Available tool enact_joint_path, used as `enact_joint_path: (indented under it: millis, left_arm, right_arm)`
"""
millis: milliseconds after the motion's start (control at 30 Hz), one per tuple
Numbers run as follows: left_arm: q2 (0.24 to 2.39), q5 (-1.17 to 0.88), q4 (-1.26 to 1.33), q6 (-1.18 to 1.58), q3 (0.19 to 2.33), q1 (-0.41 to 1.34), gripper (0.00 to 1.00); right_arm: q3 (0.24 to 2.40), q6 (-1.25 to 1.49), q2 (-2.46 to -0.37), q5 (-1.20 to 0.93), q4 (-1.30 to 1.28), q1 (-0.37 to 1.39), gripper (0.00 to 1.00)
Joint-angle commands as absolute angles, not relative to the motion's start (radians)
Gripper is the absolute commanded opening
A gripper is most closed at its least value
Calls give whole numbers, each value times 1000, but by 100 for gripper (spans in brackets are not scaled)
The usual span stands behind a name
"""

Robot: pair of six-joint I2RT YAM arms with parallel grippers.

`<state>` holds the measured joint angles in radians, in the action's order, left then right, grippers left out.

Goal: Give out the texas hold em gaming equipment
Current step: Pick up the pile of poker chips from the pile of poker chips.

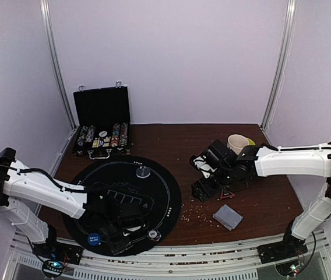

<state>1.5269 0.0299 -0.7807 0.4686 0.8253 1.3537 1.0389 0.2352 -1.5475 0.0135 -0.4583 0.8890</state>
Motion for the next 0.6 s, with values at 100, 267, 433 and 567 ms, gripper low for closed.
enact_joint_path:
  millis: [100,267,433,567]
  left_arm:
    - [1545,43,-784,471,815,1350,52]
    - [1542,66,-786,485,822,1350,10]
    - [1516,36,-822,564,812,1349,0]
    - [1463,18,-868,641,785,1350,0]
  right_arm:
    - [1029,226,-1545,15,-477,882,90]
    - [1035,221,-1543,17,-475,880,89]
    - [1044,215,-1549,18,-480,878,90]
    - [1048,210,-1554,17,-475,877,90]
